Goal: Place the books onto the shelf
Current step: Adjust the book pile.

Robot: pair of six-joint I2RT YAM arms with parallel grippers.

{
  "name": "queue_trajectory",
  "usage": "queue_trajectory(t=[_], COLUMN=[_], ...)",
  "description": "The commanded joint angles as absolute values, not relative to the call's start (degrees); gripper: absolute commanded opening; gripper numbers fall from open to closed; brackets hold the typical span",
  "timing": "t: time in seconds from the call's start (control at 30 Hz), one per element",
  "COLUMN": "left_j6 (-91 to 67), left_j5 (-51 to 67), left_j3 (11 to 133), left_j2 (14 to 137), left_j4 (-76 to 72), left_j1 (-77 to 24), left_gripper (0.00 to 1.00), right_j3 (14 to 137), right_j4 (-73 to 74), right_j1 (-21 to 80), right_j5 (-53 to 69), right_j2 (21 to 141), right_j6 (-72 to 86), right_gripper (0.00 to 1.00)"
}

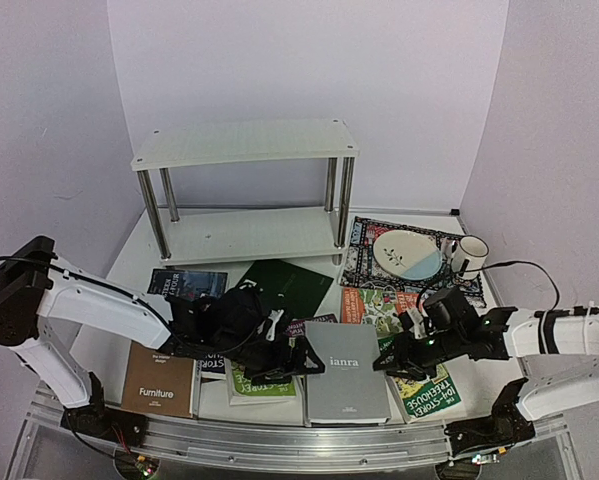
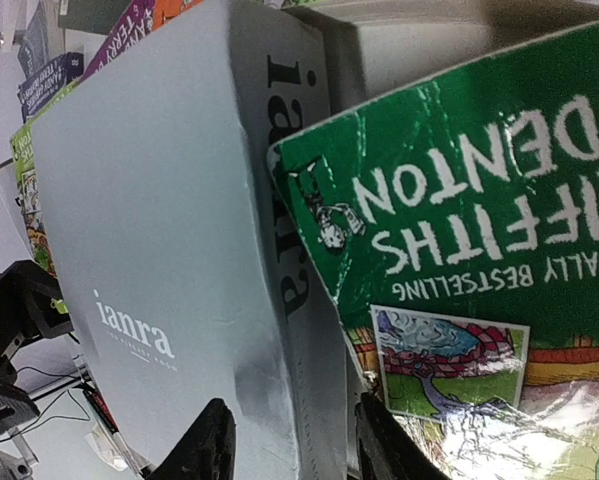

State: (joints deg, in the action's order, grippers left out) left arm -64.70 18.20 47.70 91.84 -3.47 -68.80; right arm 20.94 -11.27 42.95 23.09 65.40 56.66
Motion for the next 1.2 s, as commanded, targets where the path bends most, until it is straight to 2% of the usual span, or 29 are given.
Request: queue_trajectory(t=[0.0, 0.37, 0.9, 1.17], left_j6=[-67.4, -71.13, -72.96, -74.0], left_j5=[20.96, 21.54, 21.11, 20.32], left_j3=[48.82, 46.47, 44.3, 43.49], left_j2=[92.75, 94.12, 96.89, 96.34], left_j4=[-4.45, -8.6, -10.06, -13.89], left_j1=[-70.51, -71.85, -71.75, -71.8], left_gripper=[0.94, 0.86, 0.87, 0.74], right_j3=[21.38, 23.11, 23.73, 24.37], right_j4=[-12.12, -14.48, -15.56, -15.56], right_j1=[43.97, 45.6, 47.92, 48.4], right_j5=[22.72, 23.55, 22.94, 23.07], right_j2=[67.36, 69.98, 73.78, 74.46], right_j6=[57.03, 57.74, 57.74, 57.65], right_gripper=[0.39, 0.22, 0.17, 0.17])
